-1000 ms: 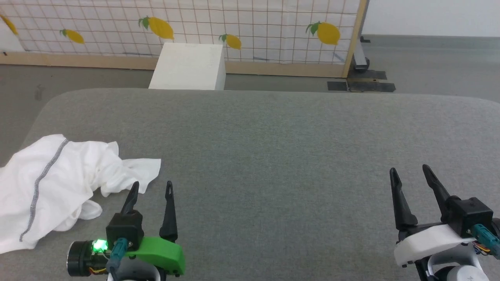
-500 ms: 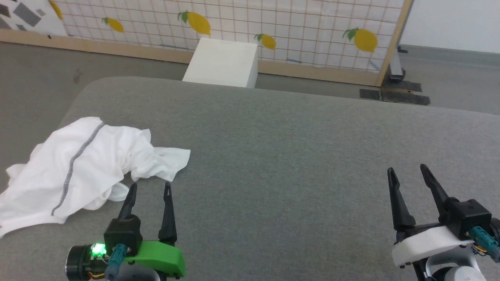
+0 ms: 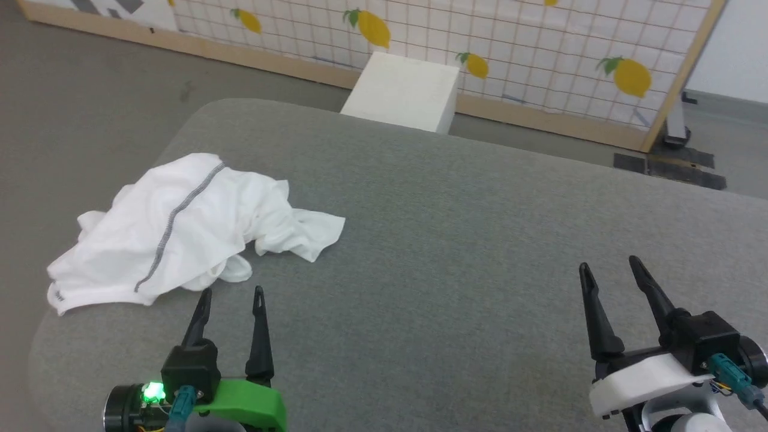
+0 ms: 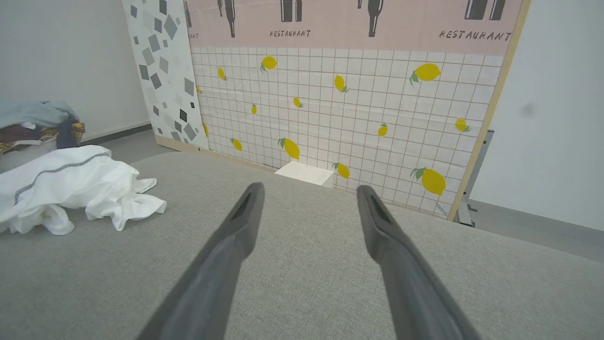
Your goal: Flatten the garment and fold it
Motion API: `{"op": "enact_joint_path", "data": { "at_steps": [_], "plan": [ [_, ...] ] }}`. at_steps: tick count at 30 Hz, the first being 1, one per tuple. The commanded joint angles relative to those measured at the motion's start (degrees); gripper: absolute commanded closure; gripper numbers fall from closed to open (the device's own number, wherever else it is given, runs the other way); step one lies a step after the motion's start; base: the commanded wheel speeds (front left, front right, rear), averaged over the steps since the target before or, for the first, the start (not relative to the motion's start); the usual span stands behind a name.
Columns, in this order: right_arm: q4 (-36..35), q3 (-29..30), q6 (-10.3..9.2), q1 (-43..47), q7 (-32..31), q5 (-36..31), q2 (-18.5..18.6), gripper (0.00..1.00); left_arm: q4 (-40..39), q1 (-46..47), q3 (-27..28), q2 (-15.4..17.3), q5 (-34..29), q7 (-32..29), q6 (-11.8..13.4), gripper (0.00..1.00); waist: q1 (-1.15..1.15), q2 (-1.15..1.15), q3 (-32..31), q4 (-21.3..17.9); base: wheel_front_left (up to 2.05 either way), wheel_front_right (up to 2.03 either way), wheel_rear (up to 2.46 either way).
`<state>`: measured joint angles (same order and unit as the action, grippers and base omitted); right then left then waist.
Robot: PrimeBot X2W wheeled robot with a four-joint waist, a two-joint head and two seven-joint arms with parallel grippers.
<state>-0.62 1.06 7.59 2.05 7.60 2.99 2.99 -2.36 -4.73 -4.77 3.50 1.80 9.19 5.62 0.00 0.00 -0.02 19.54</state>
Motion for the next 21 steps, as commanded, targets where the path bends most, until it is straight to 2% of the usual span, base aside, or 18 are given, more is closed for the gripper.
{"op": "enact_joint_path", "data": {
  "at_steps": [1, 10, 21],
  "plan": [
    [-0.28, -0.33, -0.06, 0.41, 0.63, 0.26, -0.07, 0.00, 0.03, -0.77, -0.31, 0.22, 0.38, 0.71, 0.40, 0.00, 0.00, 0.00, 0.14, 2.36, 0.00, 0.00, 0.00],
    [-0.04, -1.68, -0.07, 0.38, 1.29, 0.51, -0.08, 0.00, 0.39, -1.65, -0.66, 0.50, 0.75, 1.78, 0.99, 0.00, 0.00, 0.00, 0.00, 6.89, 0.00, 0.00, 0.00],
    [0.54, -2.11, -0.08, 0.56, 2.37, 1.07, -0.09, 0.00, 0.51, -2.12, -1.42, 0.63, 1.23, 3.06, 1.61, 0.00, 0.00, 0.00, -0.39, 10.58, 0.00, 0.00, 0.00]
  ]
}}
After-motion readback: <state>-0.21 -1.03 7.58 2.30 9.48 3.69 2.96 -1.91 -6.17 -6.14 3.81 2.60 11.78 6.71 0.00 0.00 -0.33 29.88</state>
